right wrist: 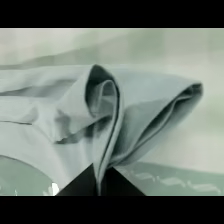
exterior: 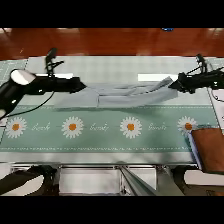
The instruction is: Fold the shirts.
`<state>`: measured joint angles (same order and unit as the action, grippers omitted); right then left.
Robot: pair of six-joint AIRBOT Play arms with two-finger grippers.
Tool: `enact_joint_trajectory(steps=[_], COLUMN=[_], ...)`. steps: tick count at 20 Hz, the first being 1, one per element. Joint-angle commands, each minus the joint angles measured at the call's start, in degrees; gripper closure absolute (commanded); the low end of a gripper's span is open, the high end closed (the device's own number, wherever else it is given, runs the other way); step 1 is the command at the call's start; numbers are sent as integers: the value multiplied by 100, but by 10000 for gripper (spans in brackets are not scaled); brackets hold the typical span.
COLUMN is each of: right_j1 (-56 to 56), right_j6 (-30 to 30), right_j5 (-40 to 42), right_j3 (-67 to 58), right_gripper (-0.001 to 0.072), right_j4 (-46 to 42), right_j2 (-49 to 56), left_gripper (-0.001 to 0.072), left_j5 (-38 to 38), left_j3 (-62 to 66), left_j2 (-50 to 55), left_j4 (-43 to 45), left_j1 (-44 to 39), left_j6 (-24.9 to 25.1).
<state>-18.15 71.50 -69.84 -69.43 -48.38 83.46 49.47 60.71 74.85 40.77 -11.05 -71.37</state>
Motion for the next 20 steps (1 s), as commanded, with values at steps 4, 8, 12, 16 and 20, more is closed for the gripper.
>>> enact_joint_trajectory(steps=[4, 8, 12, 16, 20], right_j1=[-7, -7, -7, 37, 610], right_j6=[269, 444, 614, 741, 1043], right_j5=[-212, -387, -564, -734, -376], right_j3=[992, 1370, 1373, 1373, 1373], right_gripper=[692, 692, 693, 693, 693], right_j4=[-271, -326, -323, -321, -317], right_j2=[-2308, -3497, -4159, -4345, -4317], left_gripper=[687, 688, 687, 687, 687], left_j5=[11, 509, 566, 487, 975], left_j3=[2461, 3547, 3781, 3788, 3786], left_j2=[2363, 3445, 3917, 4015, 3624], left_j4=[-9, -11, -315, -398, -173], left_j1=[-1613, -2586, -3445, -3716, -2885], left_j6=[-962, -1410, -1266, -1268, -1014])
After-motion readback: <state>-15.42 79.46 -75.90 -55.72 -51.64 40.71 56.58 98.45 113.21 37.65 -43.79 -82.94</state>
